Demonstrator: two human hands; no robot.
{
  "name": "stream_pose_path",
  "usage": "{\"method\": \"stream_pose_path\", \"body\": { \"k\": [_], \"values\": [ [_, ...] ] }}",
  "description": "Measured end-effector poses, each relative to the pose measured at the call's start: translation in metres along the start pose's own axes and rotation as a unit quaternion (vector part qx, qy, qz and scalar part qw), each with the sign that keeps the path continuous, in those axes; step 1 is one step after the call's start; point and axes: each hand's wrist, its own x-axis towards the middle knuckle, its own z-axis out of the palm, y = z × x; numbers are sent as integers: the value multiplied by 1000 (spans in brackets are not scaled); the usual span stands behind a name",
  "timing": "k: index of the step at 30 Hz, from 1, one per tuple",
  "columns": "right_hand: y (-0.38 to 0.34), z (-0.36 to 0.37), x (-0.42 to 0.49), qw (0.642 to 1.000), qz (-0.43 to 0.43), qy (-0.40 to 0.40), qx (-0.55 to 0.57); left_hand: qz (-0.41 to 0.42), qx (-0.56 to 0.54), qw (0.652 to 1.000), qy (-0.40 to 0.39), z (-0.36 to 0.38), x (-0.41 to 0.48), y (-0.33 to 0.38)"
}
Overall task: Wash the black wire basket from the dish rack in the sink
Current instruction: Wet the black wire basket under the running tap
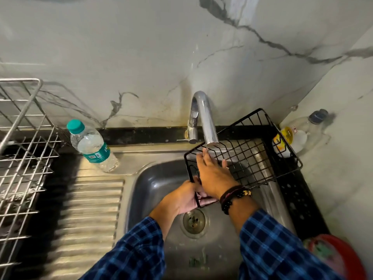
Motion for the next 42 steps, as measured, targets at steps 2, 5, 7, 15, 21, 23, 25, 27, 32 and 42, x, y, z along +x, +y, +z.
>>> {"method": "stream_pose_path", "body": {
  "k": [2, 5, 7, 15, 21, 23, 25, 27, 32, 42],
  "values": [
    [1, 7, -1, 995, 0, -75, -66, 9, -22, 1000, 18, -1, 4, -5],
    [1, 5, -12, 978, 8, -172, -117, 42, -104, 994, 19, -1, 12, -17],
    [-4, -5, -30, 967, 10, -224, -124, 62, -179, 982, 18, 0, 17, -21],
    [6, -9, -67, 975, -8, -95, -200, 128, -189, 973, 29, 11, 20, -21],
    [48, -3, -56, 981, 66, -26, -183, 242, -91, 960, 106, 0, 14, -17],
    [45, 8, -47, 986, 89, 9, -139, 291, -47, 946, 137, -5, 9, -11],
    [30, 24, -33, 991, 89, 21, -97, 346, 17, 924, 159, -11, 3, -3],
    [9, 41, -20, 997, 44, 26, -51, 386, 91, 903, 166, -15, -4, 6],
    [18, 59, -7, 990, -112, 90, -16, 416, 172, 876, 174, -33, -25, 25],
    [-10, 64, -20, 996, 62, 67, 2, 354, 128, 905, 197, -43, -34, 20]
  ]
}}
